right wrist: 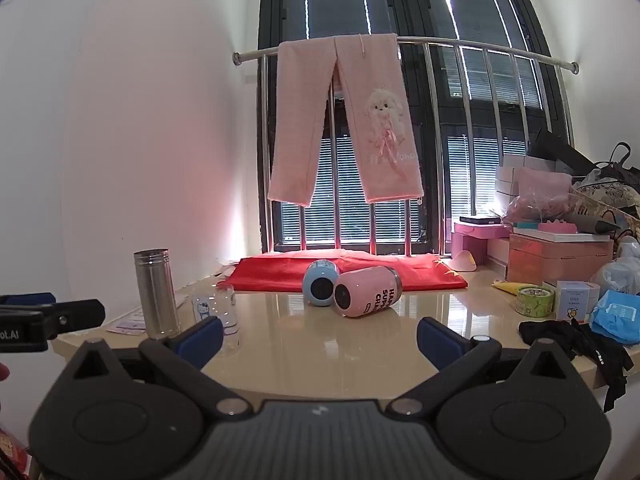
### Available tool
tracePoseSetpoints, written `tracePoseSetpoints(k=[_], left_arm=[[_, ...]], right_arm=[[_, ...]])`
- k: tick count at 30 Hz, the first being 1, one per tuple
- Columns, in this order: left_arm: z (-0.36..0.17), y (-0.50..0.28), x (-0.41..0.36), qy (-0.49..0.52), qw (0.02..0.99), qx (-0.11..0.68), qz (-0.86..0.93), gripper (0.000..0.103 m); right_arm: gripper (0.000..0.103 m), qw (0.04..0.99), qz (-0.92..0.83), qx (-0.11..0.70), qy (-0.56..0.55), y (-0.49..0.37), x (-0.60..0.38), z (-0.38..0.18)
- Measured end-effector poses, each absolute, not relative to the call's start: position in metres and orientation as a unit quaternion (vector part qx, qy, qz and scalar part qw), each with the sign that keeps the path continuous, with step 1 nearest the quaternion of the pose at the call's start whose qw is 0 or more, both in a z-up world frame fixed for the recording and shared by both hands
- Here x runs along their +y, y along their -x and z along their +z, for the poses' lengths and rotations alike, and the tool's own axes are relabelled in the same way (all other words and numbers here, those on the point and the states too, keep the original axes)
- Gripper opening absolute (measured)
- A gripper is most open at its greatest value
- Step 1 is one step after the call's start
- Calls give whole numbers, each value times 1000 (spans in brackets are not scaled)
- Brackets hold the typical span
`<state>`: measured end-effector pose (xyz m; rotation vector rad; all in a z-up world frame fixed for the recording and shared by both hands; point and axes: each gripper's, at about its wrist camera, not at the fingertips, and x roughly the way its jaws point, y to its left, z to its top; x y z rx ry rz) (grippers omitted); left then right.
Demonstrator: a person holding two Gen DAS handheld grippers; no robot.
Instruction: Flip cup upright
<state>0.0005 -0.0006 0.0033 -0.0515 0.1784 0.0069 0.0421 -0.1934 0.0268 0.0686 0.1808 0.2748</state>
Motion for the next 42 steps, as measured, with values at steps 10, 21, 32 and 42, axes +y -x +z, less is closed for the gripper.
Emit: tracePoseSetpoints(k=[10, 21, 32, 42], left_arm=[[4, 0, -1, 26, 996, 88, 3, 103], [6, -1, 0, 26, 996, 88, 3, 103], [5, 0, 0, 26, 996, 87, 3, 103], [5, 0, 0, 26, 996, 87, 3, 103]], right_arm=[[103, 985, 138, 94, -35, -42, -193, 27], [103, 985, 137, 94, -35, -42, -194, 26], [103, 985, 138, 94, -34, -42, -194, 27], [103, 985, 137, 94, -34, -42, -193, 27]])
